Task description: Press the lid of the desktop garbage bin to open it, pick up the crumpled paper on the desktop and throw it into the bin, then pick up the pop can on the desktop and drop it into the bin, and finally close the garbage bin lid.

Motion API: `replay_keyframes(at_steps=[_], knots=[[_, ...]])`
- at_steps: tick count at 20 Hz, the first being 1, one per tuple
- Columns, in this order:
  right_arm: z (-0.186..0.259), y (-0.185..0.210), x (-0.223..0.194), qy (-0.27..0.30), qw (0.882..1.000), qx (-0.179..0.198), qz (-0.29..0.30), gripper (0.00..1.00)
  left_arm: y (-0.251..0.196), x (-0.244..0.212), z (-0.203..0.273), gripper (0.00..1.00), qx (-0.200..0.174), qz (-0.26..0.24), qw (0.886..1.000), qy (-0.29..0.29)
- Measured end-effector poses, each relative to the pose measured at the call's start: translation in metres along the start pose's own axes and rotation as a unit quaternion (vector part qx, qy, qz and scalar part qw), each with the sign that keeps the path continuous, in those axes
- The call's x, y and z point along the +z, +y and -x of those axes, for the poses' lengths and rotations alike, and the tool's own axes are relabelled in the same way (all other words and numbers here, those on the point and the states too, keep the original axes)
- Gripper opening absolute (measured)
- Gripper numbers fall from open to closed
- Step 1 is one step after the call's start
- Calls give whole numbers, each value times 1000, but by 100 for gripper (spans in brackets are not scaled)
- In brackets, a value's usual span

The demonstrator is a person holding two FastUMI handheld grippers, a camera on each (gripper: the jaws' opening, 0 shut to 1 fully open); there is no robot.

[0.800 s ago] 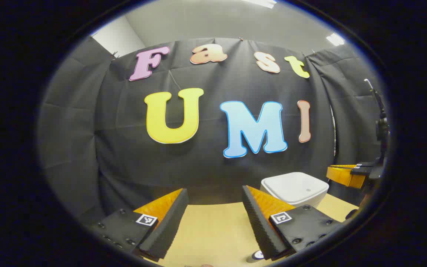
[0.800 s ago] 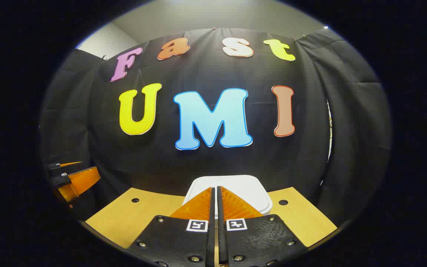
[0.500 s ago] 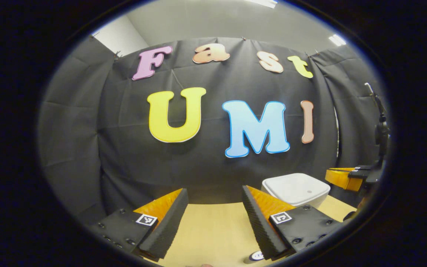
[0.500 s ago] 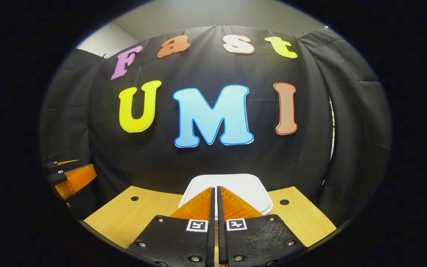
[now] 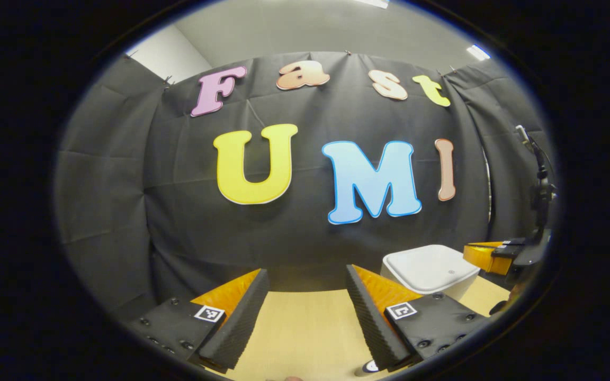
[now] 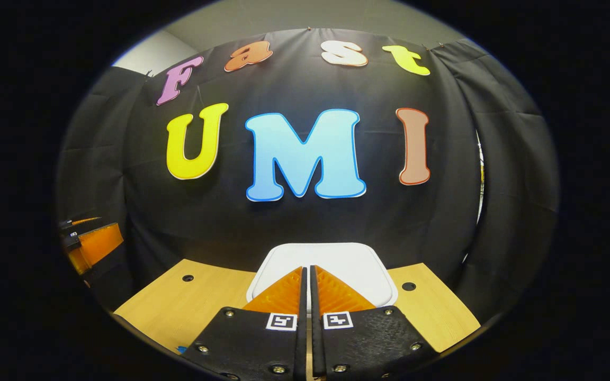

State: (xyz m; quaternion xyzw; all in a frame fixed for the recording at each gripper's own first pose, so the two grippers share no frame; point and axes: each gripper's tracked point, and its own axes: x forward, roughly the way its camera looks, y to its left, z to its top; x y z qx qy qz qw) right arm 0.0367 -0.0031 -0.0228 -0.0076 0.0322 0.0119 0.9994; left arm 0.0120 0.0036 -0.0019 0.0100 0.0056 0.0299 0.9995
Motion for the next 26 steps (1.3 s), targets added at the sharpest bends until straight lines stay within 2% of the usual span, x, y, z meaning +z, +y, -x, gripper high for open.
replay_keyframes(at_steps=[8, 19, 26], knots=[[-17, -4, -6, 10, 1000, -6, -10, 4, 8, -3, -5, 96, 10, -6, 1000, 4], [-33, -16, -45, 56, 998, -24, -16, 4, 14, -9, -10, 96, 15, -4, 1000, 9], [-34, -20, -51, 64, 997, -20, -28, 4, 12, -9, -11, 96, 13, -3, 1000, 12]])
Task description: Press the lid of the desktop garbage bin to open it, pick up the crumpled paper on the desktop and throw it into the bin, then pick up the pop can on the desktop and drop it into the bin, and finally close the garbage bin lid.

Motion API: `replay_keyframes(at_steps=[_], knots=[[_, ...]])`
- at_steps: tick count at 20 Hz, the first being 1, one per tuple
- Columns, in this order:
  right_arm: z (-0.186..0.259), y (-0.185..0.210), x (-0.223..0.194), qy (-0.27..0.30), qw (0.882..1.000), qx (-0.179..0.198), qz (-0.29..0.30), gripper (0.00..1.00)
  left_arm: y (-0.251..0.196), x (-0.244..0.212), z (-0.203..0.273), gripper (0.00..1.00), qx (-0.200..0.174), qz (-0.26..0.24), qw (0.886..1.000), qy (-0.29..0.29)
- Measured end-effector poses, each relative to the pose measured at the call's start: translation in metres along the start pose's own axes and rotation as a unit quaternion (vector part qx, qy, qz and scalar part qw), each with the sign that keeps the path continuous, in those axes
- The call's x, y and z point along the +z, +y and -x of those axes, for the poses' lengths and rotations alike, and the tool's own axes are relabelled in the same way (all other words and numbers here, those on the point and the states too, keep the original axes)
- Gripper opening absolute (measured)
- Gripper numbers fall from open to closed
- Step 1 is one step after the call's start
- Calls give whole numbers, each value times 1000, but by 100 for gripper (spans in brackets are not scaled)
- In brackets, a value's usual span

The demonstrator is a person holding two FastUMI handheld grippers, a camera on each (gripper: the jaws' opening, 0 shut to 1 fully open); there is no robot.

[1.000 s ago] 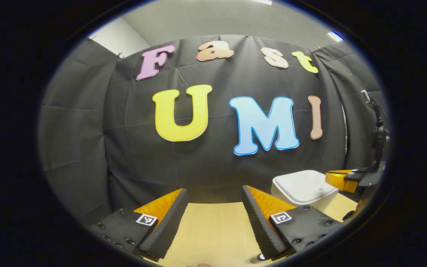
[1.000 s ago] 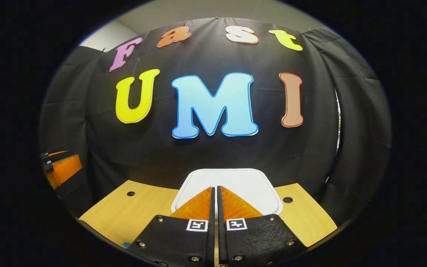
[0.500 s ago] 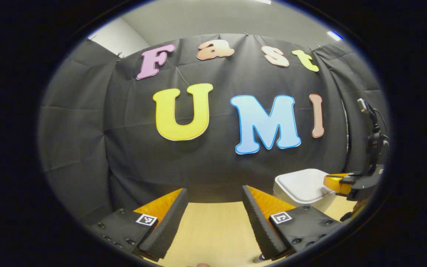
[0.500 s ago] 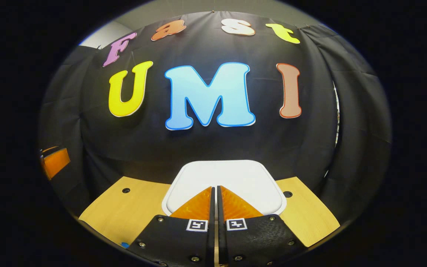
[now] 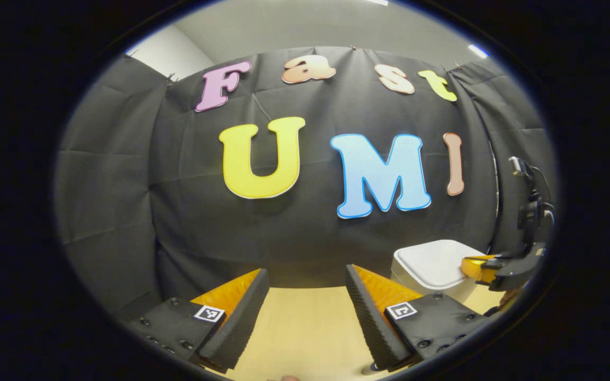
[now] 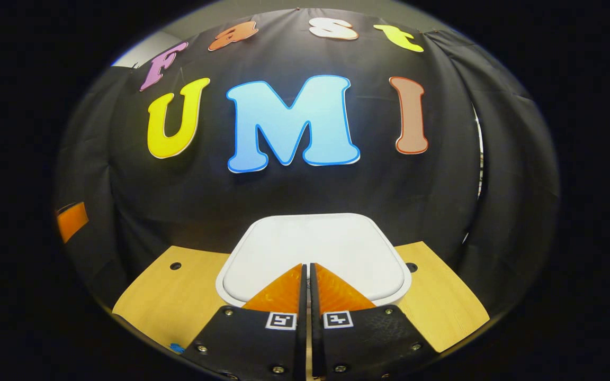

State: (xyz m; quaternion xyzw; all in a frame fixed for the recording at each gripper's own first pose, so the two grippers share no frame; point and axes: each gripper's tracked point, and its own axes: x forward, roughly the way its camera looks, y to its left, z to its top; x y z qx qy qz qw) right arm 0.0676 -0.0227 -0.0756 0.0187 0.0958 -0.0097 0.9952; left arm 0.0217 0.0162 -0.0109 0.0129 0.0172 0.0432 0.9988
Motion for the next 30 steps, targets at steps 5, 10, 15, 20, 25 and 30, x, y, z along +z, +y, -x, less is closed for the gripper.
replay_keyframes(at_steps=[5, 10, 15, 20, 25, 30], knots=[[0, -1, 10, -15, 1000, 11, -24, 0, -5, 1, 3, 96, -5, 3, 1000, 0], [14, -2, 51, -71, 997, 7, -38, 0, -1, -1, 4, 96, 0, 4, 1000, 2], [23, -3, 73, -108, 994, -2, -25, 0, -3, -2, 5, 96, -4, 7, 1000, 2], [33, -1, 85, -130, 991, 2, -11, 0, 5, -6, 7, 95, 0, 8, 1000, 6], [36, 5, 88, -134, 991, 7, 5, 0, 18, -12, 8, 95, 12, 11, 1000, 12], [40, 10, 91, -137, 990, 11, 10, 0, 31, -20, 4, 96, 22, 15, 999, 21]])
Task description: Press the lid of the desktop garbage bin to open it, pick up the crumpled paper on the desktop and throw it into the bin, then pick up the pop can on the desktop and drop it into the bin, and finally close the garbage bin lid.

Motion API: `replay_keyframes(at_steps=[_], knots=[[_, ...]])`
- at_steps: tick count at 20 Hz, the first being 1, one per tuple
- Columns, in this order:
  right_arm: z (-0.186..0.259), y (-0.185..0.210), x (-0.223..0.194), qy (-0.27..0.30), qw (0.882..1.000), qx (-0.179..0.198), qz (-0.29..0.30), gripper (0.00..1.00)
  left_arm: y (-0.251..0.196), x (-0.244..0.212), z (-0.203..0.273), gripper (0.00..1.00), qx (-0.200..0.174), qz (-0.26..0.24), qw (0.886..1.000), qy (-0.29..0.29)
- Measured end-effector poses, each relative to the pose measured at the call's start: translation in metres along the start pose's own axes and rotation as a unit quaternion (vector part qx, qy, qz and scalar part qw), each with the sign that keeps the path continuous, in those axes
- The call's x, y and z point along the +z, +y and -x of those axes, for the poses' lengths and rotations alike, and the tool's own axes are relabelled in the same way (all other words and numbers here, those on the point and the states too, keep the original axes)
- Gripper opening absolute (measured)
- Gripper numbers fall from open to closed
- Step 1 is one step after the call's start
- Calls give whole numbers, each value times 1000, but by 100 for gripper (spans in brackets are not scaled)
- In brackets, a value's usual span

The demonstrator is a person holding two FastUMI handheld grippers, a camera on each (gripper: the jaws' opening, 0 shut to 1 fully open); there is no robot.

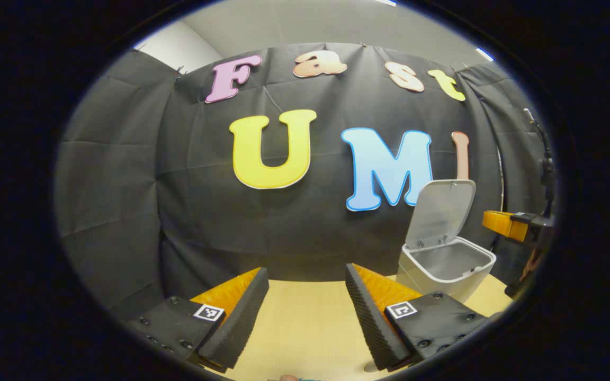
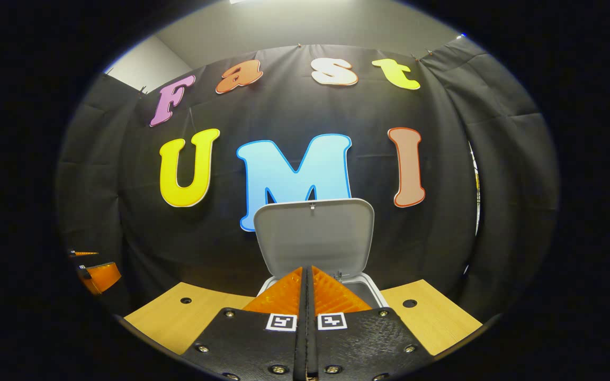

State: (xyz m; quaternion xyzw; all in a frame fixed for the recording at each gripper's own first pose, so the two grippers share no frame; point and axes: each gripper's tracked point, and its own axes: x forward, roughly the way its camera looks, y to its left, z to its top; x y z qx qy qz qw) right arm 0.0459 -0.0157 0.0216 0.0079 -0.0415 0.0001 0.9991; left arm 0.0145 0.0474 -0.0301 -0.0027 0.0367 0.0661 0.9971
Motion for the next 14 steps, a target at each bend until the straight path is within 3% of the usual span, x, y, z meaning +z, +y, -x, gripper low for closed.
replay_keyframes(at_steps=[8, 14], knots=[[12, 7, 5, 2, 1000, 9, 6, 0, 12, -9, -12, 96, 1, 21, 1000, 8], [23, 9, -1, 17, 1000, 7, 13, 0, 26, -69, -32, 96, -6, 29, 998, 54]])
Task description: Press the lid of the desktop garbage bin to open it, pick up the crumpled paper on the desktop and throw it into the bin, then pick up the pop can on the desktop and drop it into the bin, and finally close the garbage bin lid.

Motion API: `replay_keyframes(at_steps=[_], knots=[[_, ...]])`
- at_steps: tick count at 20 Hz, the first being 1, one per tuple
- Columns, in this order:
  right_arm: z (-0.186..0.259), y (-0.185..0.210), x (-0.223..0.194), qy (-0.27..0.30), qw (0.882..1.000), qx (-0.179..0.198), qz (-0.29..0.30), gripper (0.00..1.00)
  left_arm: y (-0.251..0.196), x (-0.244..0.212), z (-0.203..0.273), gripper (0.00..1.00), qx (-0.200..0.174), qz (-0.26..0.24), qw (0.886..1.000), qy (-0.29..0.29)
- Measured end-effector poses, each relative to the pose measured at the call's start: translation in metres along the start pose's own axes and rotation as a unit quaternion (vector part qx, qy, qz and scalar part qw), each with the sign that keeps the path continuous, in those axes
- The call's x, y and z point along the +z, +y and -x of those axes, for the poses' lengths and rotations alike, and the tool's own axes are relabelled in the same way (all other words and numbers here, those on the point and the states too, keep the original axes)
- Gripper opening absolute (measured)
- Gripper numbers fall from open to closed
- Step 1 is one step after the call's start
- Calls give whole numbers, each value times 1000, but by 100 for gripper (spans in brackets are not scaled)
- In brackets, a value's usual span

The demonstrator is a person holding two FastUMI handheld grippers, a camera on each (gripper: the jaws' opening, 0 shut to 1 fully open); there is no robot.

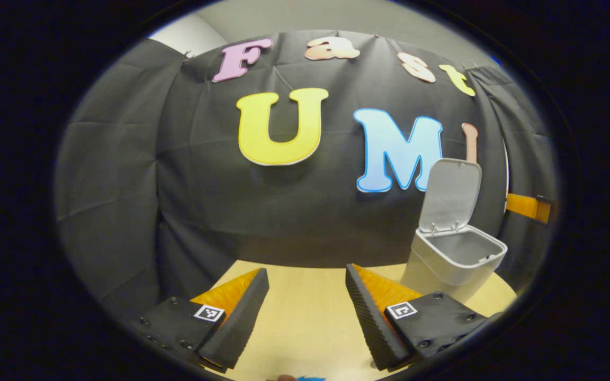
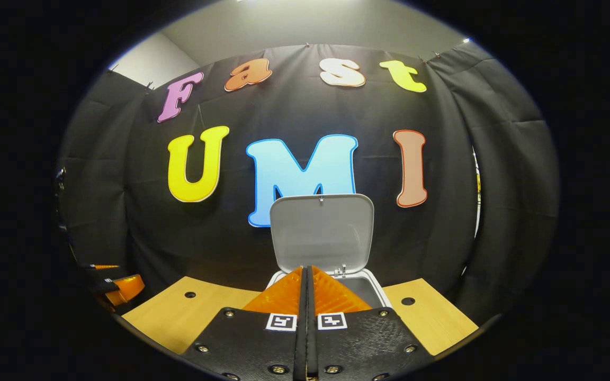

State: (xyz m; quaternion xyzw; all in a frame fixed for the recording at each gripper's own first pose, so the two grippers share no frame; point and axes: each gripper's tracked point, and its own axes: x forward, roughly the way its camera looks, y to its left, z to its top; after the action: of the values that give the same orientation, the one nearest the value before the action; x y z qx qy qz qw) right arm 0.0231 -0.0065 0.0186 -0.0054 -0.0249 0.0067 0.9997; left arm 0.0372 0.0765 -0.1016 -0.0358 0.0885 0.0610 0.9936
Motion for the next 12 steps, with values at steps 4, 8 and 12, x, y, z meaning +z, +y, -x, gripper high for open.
replay_keyframes(at_steps=[4, 8, 12], knots=[[5, -3, -6, 11, 1000, -7, 5, 0, 12, -55, -2, 96, 2, 11, 999, 41], [7, -4, -14, 25, 1000, -11, 5, 0, 19, -113, 2, 96, 3, 13, 996, 90], [8, -4, -20, 34, 999, -13, 15, 0, 23, -169, 12, 96, 5, 13, 990, 137]])
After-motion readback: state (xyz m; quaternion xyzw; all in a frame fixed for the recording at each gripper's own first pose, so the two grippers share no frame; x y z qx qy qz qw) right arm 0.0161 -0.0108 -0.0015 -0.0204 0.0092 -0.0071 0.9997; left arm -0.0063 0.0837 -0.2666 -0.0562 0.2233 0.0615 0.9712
